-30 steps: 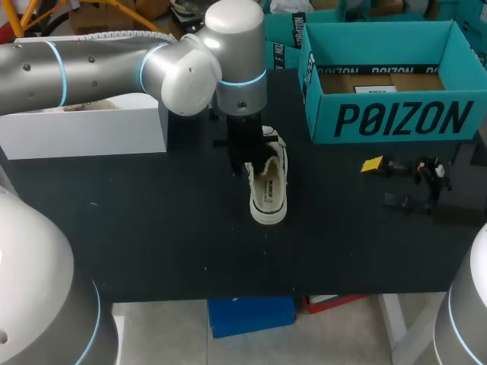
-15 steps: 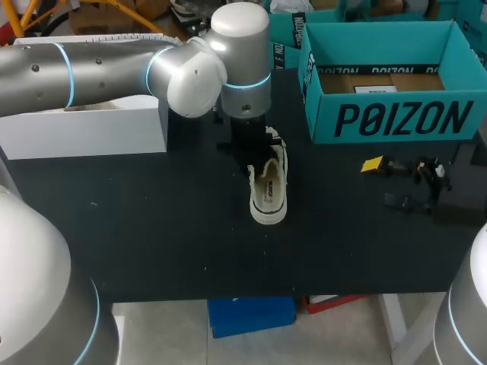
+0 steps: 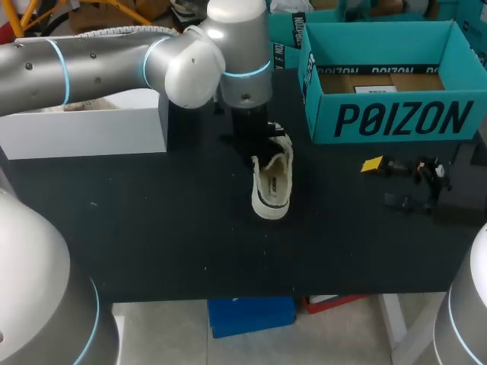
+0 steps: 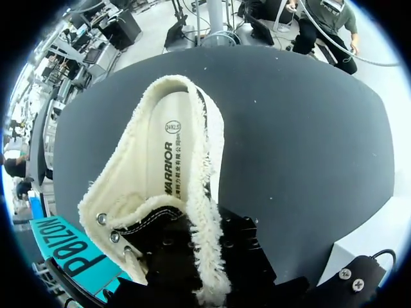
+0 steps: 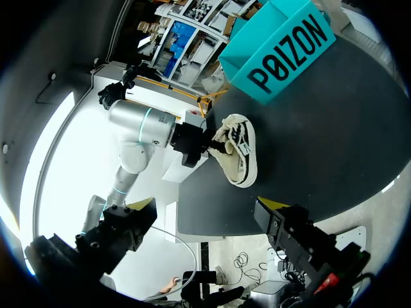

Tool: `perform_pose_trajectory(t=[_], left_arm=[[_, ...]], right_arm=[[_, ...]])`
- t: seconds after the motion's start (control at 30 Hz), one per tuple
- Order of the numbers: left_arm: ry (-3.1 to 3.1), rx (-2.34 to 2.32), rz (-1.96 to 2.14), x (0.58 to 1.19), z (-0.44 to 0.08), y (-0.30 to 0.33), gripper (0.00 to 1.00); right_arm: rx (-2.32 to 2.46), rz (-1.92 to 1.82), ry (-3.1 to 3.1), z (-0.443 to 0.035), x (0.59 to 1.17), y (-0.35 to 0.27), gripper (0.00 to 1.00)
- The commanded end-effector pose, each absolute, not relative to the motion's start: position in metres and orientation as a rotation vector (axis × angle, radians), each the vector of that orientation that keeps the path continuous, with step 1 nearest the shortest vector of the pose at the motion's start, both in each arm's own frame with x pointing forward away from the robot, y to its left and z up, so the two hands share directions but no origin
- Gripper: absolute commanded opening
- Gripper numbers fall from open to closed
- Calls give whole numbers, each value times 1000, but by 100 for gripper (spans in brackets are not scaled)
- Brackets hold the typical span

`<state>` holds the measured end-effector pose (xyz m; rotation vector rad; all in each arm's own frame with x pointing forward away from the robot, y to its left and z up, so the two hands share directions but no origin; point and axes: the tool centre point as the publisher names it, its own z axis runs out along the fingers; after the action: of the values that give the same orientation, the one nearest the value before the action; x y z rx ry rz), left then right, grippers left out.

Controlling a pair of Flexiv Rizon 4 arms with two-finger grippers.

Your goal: Take the shoe out of the shoebox, open the shoe tongue, remove and reinsert the insole, then place the shoe into the shoebox

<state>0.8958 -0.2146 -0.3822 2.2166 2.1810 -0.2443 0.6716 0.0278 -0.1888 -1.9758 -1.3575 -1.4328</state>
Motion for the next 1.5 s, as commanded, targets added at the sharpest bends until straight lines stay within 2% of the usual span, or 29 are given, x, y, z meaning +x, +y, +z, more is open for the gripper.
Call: perform_pose_trajectory(t=[0.03,0.27,0.7,1.5], left_arm=[[2157,2220,-211,892,-335,-209,0],[2137,2141,-191,901,-275,-208,0],[2293,1838,-260,940,-225,-187,0],[2674,988,-223,1007,-203,3,0]], right_arm=[[-1976,-1432,-1357,-189,672,28,100],[-1976,-1432,-1357,-189,672,28,100],[-1976,-1432,-1357,-189,672,28,100],[-1976,-1432,-1357,-189,672,28,100]])
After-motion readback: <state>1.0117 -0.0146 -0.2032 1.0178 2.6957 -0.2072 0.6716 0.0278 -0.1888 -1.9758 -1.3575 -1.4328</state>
